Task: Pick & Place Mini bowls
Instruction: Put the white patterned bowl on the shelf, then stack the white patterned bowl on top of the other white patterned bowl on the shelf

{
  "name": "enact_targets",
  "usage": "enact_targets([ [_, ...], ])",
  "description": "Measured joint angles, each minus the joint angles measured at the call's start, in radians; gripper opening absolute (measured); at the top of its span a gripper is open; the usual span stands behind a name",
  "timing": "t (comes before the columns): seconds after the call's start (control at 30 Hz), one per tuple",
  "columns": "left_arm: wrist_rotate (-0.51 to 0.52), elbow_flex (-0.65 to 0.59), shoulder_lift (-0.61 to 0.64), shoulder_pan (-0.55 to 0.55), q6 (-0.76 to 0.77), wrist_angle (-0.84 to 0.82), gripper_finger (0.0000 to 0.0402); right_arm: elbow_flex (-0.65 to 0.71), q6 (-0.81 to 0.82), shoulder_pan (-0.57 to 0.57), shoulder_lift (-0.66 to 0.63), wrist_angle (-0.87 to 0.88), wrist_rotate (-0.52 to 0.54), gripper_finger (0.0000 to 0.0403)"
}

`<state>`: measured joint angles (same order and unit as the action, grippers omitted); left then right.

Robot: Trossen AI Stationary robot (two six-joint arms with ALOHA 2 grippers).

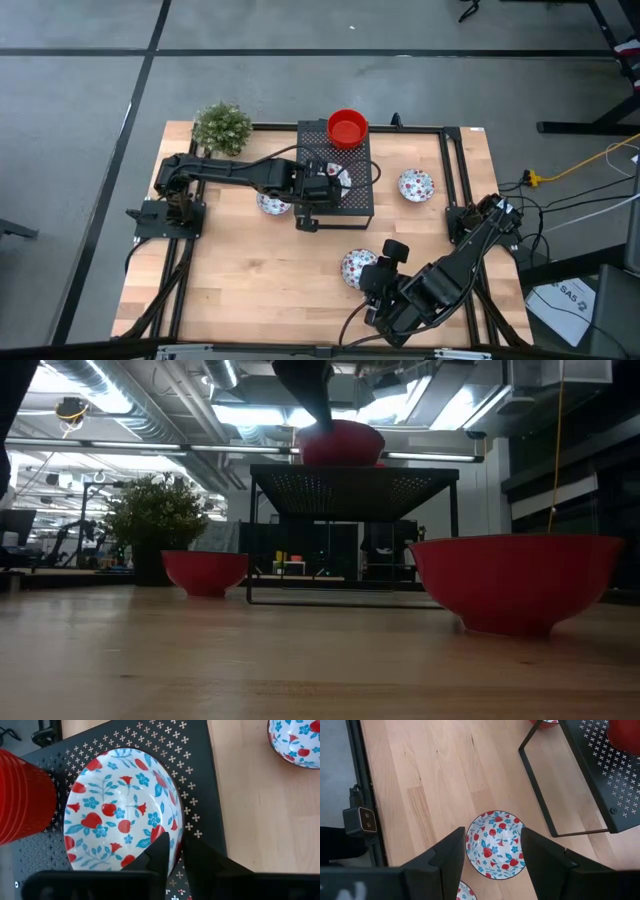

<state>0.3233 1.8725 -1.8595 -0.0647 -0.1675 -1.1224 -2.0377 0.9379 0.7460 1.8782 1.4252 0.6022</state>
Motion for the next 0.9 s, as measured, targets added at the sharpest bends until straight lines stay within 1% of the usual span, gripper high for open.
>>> enact_targets([
  [0.23,0.000,0.001,0.000,-0.001,0.046,-0.001,0.0084,0.000,0.000,-0.004,0.000,-0.001,0.000,0.0190],
  [0.37,-0.001,0.045,0.000,-0.010,0.043,-0.005,0.0096,0.000,0.000,-0.004,0.000,-0.001,0.009,0.0190],
  [0.53,-0.001,0.123,0.001,-0.021,0.027,-0.005,0.0099,0.000,0.000,-0.004,0.000,-0.001,0.009,0.0190],
  [0.7,-0.001,0.201,0.002,-0.048,0.042,-0.034,0.0094,0.000,0.000,-0.004,0.000,-0.001,0.009,0.0190],
  [0.77,-0.001,0.224,0.002,-0.068,0.051,-0.065,0.0093,0.000,0.000,-0.004,0.000,-0.001,0.009,0.0190],
  [0.9,-0.003,0.266,0.002,-0.121,0.091,-0.178,0.0096,0.000,-0.002,-0.004,0.000,0.000,0.008,0.0190],
])
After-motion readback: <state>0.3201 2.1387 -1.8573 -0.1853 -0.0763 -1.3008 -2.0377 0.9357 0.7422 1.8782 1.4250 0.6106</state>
